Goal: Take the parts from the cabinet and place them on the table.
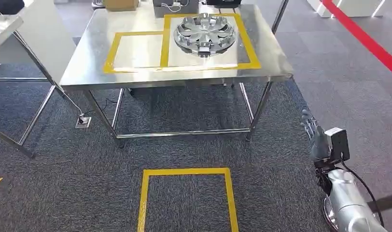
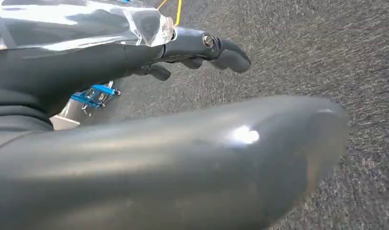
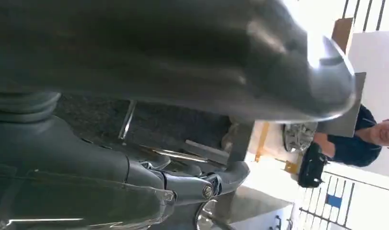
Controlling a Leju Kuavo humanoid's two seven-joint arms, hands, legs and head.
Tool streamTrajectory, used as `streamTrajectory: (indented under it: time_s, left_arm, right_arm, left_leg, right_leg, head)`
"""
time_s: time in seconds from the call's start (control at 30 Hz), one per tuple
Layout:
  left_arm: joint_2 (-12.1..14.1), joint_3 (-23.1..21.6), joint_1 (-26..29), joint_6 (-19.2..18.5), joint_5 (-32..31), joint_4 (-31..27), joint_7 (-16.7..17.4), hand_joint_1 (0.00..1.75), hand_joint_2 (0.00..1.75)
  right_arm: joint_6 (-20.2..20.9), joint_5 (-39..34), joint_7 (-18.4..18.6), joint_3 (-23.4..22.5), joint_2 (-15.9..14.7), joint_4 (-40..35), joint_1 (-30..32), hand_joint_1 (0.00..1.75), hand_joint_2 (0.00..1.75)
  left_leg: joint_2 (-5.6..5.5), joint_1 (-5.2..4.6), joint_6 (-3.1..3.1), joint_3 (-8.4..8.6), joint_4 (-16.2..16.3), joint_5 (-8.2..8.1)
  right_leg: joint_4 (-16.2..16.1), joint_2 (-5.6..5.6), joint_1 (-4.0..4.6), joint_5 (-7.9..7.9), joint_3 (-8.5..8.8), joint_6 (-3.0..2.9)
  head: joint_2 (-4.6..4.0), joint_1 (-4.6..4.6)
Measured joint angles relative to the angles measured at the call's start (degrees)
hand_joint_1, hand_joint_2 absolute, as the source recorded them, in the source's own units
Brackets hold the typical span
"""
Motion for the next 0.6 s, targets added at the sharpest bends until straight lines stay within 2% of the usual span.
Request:
streamTrajectory:
  time_s: [0.03, 0.07, 0.1, 0.13, 0.17, 0.2, 0.23, 0.27, 0.3, 0.33, 0.37, 0.43, 0.47, 0.5, 0.53, 0.6]
  left_arm:
    - [0.0, 0.0, 0.0, 0.0, 0.1, 0.0, 0.1, 0.0, 0.0]
    - [0.0, 0.0, 0.0, 0.0, 0.3, 0.0, 0.3, 0.0, 0.0]
    - [0.0, 0.0, -0.1, -0.1, 0.5, 0.0, 0.3, 0.0, 0.0]
    - [0.1, 0.1, -0.1, -0.1, 0.6, 0.0, 0.3, 0.0, 0.0]
    - [0.1, 0.1, -0.1, -0.1, 0.9, 0.0, 0.3, 0.0, 0.0]
    - [0.2, 0.2, -0.1, -0.1, 1.1, 0.0, 0.3, 0.0, 0.0]
    - [0.2, 0.2, -0.1, -0.1, 1.2, 0.0, 0.3, 0.0, 0.0]
    - [0.2, 0.3, -0.1, -0.1, 1.3, 0.0, 0.3, 0.0, 0.0]
    - [0.2, 0.4, -0.2, -0.1, 1.6, 0.0, 0.3, 0.0, 0.0]
    - [0.2, 0.5, -0.3, -0.1, 1.7, 0.0, 0.2, 0.0, 0.0]
    - [0.2, 0.6, -0.5, -0.1, 1.8, 0.0, 0.2, 0.0, 0.0]
    - [0.2, 0.8, -0.4, -0.1, 2.3, 0.0, 0.1, 0.0, 0.0]
    - [0.2, 1.0, -0.4, -0.1, 2.3, 0.0, 0.2, 0.0, 0.0]
    - [0.3, 1.1, -0.4, -0.1, 2.4, 0.0, 0.2, 0.0, 0.0]
    - [0.2, 1.1, -0.5, -0.1, 2.4, 0.0, 0.2, 0.0, 0.0]
    - [0.2, 1.2, -0.4, -0.1, 2.5, 0.0, 0.2, 0.0, 0.0]
  right_arm:
    - [-0.2, 0.0, 0.0, 0.0, 0.5, 0.0, 0.4, 0.0, 0.0]
    - [-0.3, 0.0, 0.0, 0.0, 0.8, 0.0, 1.0, 0.0, 0.0]
    - [-0.4, 0.2, 0.0, -0.1, 0.9, 0.0, 1.5, 0.0, 0.0]
    - [-0.7, 0.5, 0.0, -0.1, 1.0, 0.0, 2.2, 0.0, 0.0]
    - [-0.9, 0.9, 0.0, -0.1, 1.2, 0.0, 2.9, 0.0, 0.0]
    - [-1.2, 1.2, 0.0, -0.1, 1.4, 0.0, 3.6, 0.0, 0.0]
    - [-1.2, 1.2, 0.0, -0.1, 1.6, 0.0, 4.3, 0.0, 0.0]
    - [-1.2, 1.1, 0.0, -0.1, 1.7, 0.0, 5.0, 0.0, 0.0]
    - [-1.3, 0.9, 0.0, -0.3, 1.8, -0.1, 5.5, 0.0, 0.0]
    - [-1.3, 0.7, 0.0, -0.5, 1.9, -0.2, 6.0, 0.0, 0.0]
    - [-1.3, 0.5, -0.1, -0.5, 1.9, -0.3, 6.5, 0.0, 0.0]
    - [-0.7, 0.0, -0.1, -0.7, 2.1, -0.3, 7.5, 0.0, 0.0]
    - [-0.6, -0.2, -0.1, -0.8, 2.3, -0.3, 8.3, 0.0, 0.0]
    - [-0.3, -0.4, -0.1, -1.0, 2.4, -0.3, 9.1, 0.0, 0.0]
    - [-0.2, -0.6, -0.1, -1.2, 2.6, -0.2, 9.7, 0.0, 0.0]
    - [-0.2, -1.0, -0.1, -1.7, 3.1, 0.0, 11.1, 0.0, 0.0]
  left_leg:
    - [-0.03, 0.14, -0.31, -0.98, 3.0, -3.74]
    - [-0.04, 0.35, -0.59, -2.32, 7.5, -7.49]
    - [0.0, 0.46, -0.82, -3.57, 12.4, -10.15]
    - [0.01, 0.58, -0.97, -4.15, 16.2, -10.93]
    - [0.01, 0.75, -1.05, -3.7, 17.7, -9.7]
    - [0.02, 0.9, -1.06, -2.28, 17.0, -7.3]
    - [0.02, 1.01, -1.04, 0.16, 14.3, -5.01]
    - [0.02, 1.07, -1.02, 3.85, 9.5, -3.92]
    - [-0.04, 1.16, -1.0, 8.25, 3.8, -4.95]
    - [-0.18, 1.07, -0.86, 12.48, -2.2, -6.86]
    - [-0.27, 0.93, -0.41, 12.93, -3.4, -7.89]
    - [-0.21, 0.69, 0.18, 12.13, -3.0, -7.5]
    - [-0.05, 0.91, 0.96, 11.75, -3.2, -6.95]
    - [0.19, 1.01, 1.57, 11.73, -3.2, -6.55]
    - [0.28, 0.91, 2.04, 11.48, -3.2, -6.22]
    - [0.38, 0.53, 2.37, 10.88, -3.1, -5.69]
  right_leg:
    - [0.0, 0.04, -0.03, 0.76, -0.78, -0.34]
    - [0.0, 0.06, -0.04, 1.57, -1.76, -0.37]
    - [0.1, 0.05, -0.04, 2.34, -2.86, -0.29]
    - [0.2, -0.01, -0.04, 3.1, -3.83, -0.18]
    - [0.2, -0.04, -0.05, 3.68, -4.76, -0.05]
    - [0.2, -0.05, -0.06, 4.21, -5.63, 0.16]
    - [0.3, -0.06, -0.12, 4.8, -6.42, 0.38]
    - [0.3, -0.05, -0.24, 5.38, -7.11, 0.7]
    - [0.5, -0.05, -0.21, 5.87, -7.44, 1.09]
    - [0.9, -0.07, 0.03, 6.12, -7.88, 1.45]
    - [0.9, -0.11, 0.02, 6.74, -8.04, 1.8]
    - [0.4, -0.11, -0.21, 7.64, -8.02, 2.42]
    - [0.3, -0.07, -0.25, 7.81, -8.2, 2.78]
    - [1.3, 0.02, -0.39, 6.51, -8.94, 2.88]
    - [4.6, 0.06, -0.37, 3.86, -10.28, 2.95]
    - [15.0, 0.19, -0.28, -1.05, -14.1, 3.16]
  head:
    - [0.0, -0.46]
    - [0.0, -0.52]
    - [0.0, -0.55]
    - [0.0, -0.53]
    - [0.0, -0.52]
    - [0.0, -0.52]
    - [0.0, -0.52]
    - [0.0, -0.55]
    - [0.0, -0.59]
    - [0.0, -0.55]
    - [0.0, -0.42]
    - [0.0, -0.5]
    - [0.0, -0.5]
    - [0.0, -0.37]
    - [0.0, -0.11]
    - [0.0, -0.09]
